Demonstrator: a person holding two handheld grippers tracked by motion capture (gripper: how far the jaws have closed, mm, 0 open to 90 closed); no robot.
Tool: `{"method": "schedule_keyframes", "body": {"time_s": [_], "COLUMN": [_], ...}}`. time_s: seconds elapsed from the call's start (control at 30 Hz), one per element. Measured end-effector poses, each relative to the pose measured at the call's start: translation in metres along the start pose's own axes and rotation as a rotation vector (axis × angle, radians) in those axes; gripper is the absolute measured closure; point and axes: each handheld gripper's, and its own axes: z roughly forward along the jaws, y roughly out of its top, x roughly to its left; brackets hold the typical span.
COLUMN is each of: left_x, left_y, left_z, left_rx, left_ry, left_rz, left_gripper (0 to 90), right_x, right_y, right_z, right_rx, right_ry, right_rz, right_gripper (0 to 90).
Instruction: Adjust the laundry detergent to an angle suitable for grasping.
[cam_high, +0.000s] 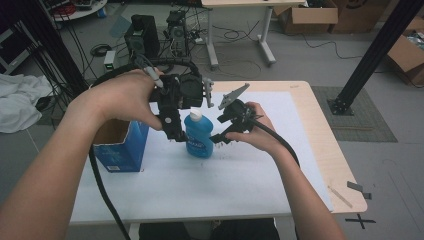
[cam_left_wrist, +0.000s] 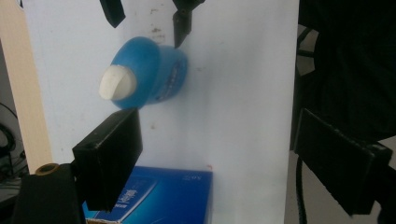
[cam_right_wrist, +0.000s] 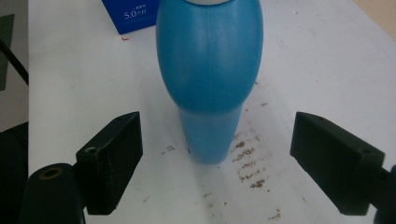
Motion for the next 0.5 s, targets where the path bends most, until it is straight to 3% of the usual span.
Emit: {"method": "schedule_keyframes", "body": {"time_s": [0.5], "left_x": [0.0], "left_y": [-0.005], "left_z": [0.0], "left_rx": [-0.01], "left_ry": [-0.001], "left_rz": [-0.004], "left_gripper": [16.0], "right_x": [0.002], "right_y": [0.015], "right_z": [0.026], "right_rx": [0.033], "right_ry": [0.008], "right_rz": [-0.012], "right_gripper": [17.6]}}
